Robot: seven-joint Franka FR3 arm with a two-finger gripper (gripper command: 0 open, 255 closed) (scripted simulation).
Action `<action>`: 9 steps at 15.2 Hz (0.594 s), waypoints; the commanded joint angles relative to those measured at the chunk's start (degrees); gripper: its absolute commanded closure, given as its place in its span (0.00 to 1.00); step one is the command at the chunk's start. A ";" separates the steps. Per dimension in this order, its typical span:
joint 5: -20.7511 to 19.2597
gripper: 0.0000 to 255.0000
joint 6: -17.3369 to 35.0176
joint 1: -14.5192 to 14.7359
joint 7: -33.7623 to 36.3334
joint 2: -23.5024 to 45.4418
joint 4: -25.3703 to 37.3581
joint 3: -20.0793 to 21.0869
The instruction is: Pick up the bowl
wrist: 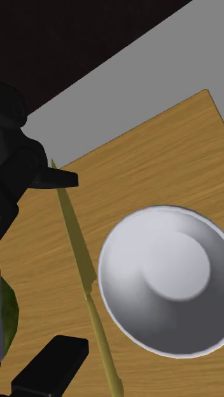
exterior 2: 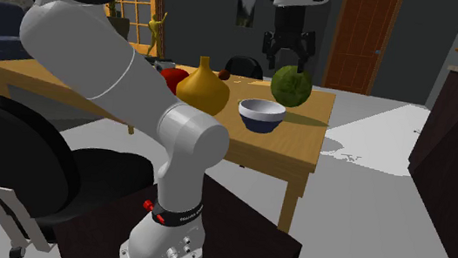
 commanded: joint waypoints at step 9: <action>-0.60 0.00 7.60 -1.21 -6.83 -8.55 -15.08 -8.28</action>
